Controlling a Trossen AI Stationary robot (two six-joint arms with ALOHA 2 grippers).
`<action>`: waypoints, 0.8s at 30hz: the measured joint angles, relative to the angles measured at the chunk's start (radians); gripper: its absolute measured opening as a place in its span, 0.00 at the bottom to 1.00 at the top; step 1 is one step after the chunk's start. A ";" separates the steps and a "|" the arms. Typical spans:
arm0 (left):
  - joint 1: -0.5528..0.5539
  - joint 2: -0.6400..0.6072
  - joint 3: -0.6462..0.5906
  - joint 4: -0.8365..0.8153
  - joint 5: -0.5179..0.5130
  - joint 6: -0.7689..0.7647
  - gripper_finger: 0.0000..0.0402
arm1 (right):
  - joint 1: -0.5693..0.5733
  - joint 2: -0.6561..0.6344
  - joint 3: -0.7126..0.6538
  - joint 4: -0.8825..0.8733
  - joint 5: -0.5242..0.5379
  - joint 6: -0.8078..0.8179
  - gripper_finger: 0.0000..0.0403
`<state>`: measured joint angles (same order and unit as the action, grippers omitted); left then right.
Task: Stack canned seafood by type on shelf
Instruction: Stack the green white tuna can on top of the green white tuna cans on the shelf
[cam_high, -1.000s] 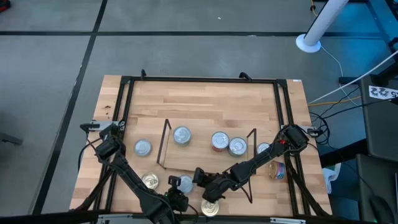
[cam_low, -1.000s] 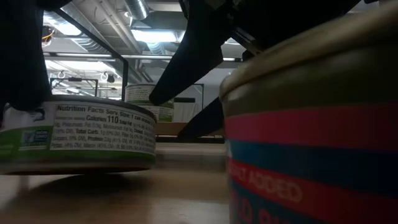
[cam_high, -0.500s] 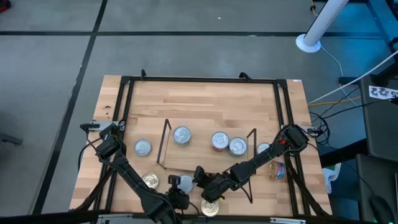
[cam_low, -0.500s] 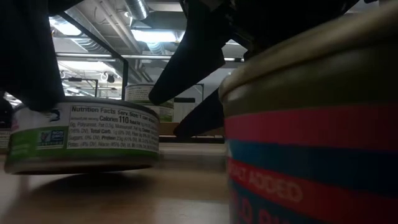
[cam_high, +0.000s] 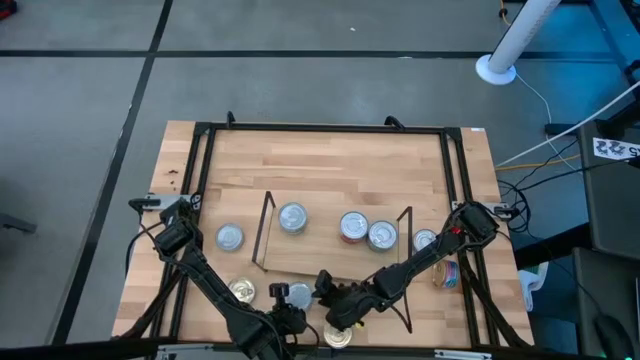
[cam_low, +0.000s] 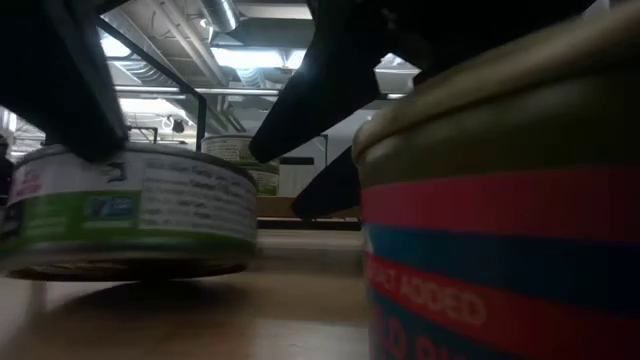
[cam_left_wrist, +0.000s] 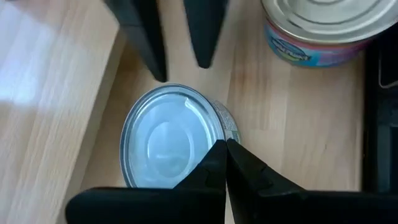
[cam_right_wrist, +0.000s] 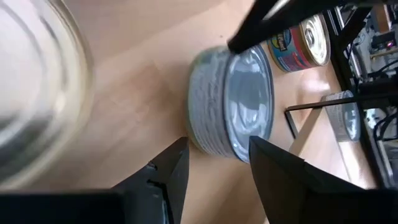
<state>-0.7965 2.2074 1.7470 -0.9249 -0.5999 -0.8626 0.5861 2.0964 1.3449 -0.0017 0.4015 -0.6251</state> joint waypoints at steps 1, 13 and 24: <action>0.000 0.000 0.000 0.000 -0.001 -0.009 0.00 | 0.000 0.000 0.000 0.000 0.000 0.014 0.42; 0.001 0.000 0.000 0.001 -0.003 -0.033 0.00 | -0.004 0.000 0.000 0.000 0.010 0.105 0.42; 0.020 -0.010 0.000 0.002 -0.004 -0.085 0.00 | -0.003 0.000 0.000 0.000 0.054 0.097 0.42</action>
<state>-0.7768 2.1977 1.7470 -0.9227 -0.6038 -0.9476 0.5835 2.0964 1.3449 -0.0017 0.4553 -0.5282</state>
